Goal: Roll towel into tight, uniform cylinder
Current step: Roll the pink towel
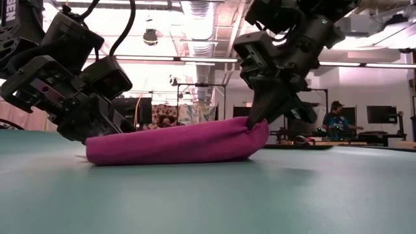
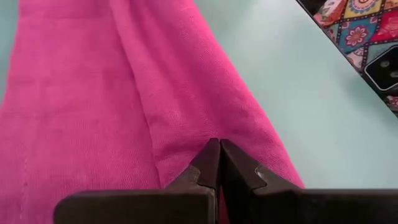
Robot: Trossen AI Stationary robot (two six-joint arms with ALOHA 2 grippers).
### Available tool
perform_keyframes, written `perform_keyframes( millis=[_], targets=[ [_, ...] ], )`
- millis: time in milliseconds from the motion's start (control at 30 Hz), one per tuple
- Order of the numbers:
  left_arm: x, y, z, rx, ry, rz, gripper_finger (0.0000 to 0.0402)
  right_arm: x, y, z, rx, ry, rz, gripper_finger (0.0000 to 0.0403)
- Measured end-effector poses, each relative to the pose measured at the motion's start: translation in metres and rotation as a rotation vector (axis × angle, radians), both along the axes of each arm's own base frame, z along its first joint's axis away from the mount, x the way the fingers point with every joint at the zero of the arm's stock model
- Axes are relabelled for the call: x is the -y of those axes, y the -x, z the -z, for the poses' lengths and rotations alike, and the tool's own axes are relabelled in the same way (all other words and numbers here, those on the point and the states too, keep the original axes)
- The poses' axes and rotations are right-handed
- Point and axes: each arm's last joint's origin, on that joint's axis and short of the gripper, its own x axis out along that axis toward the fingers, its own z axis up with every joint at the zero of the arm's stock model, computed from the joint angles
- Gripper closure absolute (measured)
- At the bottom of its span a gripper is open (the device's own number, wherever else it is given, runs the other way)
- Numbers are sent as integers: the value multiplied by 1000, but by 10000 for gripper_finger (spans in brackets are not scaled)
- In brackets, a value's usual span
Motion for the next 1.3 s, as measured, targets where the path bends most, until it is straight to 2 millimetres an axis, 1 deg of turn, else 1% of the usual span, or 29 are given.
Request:
perform_keyframes(
  millis=[200, 300, 433, 600, 700, 800, 867, 967, 1033, 1133, 1300],
  targets=[
    [2, -5, -2, -8, 20, 15, 402, 18, -4, -3, 10, -58, -5, 390],
    [3, -6, -3, 2, 25, 14, 401, 29, -3, -2, -14, -68, 16, 390],
    [4, -8, -7, 18, 41, 11, 402, 41, -6, 5, -27, -91, 24, 390],
    [4, -8, -7, 10, 51, 7, 401, 52, -14, 19, -9, -111, 5, 390],
    [10, -6, -14, 50, 55, 19, 402, 53, -16, 23, -10, -114, -11, 390],
    [12, -2, -26, 75, 17, 12, 401, 48, -16, 23, -9, -105, -43, 390],
    [9, 1, -35, 82, -54, -24, 402, 45, -15, 21, -4, -95, -57, 390],
    [3, 5, -46, 110, -223, -106, 402, 41, -16, 20, 5, -94, -68, 390],
    [0, 6, -52, 150, -339, -120, 402, 41, -16, 21, 2, -94, -70, 390],
    [-5, 4, -51, 170, -422, -74, 402, 40, -16, 21, 3, -93, -72, 390],
    [-3, -3, -39, 187, -418, 37, 402, 40, -17, 19, 30, -87, -83, 390]
  ],
)
